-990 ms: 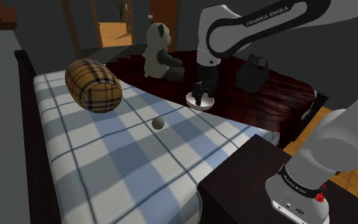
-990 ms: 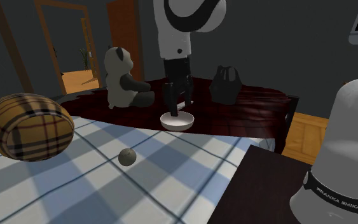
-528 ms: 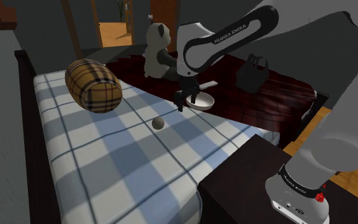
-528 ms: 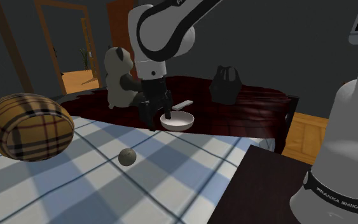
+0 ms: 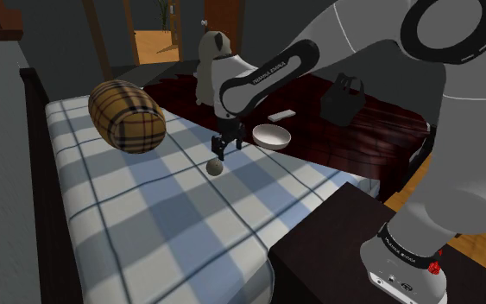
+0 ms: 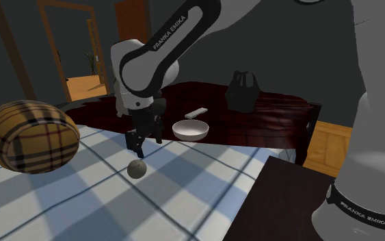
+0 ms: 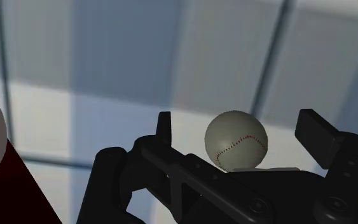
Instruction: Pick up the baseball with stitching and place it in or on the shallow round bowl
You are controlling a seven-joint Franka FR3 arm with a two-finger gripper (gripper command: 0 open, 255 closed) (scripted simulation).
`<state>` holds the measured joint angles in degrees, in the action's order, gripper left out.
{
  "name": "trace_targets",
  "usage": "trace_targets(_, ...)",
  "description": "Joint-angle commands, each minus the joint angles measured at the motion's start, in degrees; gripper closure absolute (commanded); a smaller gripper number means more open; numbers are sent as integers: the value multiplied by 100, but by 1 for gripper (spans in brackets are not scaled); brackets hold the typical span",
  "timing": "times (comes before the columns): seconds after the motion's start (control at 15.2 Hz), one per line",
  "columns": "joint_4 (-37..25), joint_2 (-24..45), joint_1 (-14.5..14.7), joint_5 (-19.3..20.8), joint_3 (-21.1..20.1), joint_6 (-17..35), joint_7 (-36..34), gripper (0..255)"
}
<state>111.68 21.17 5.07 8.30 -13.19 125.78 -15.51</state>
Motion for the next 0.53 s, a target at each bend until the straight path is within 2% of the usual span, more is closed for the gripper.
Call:
trace_targets(0.0,-417,434,95,124,38,7,-105,0)
trace_targets(0.2,-1146,1134,260,281,113,-35,-225,0)
trace_targets(0.46,-1185,1342,291,333,152,132,-259,0)
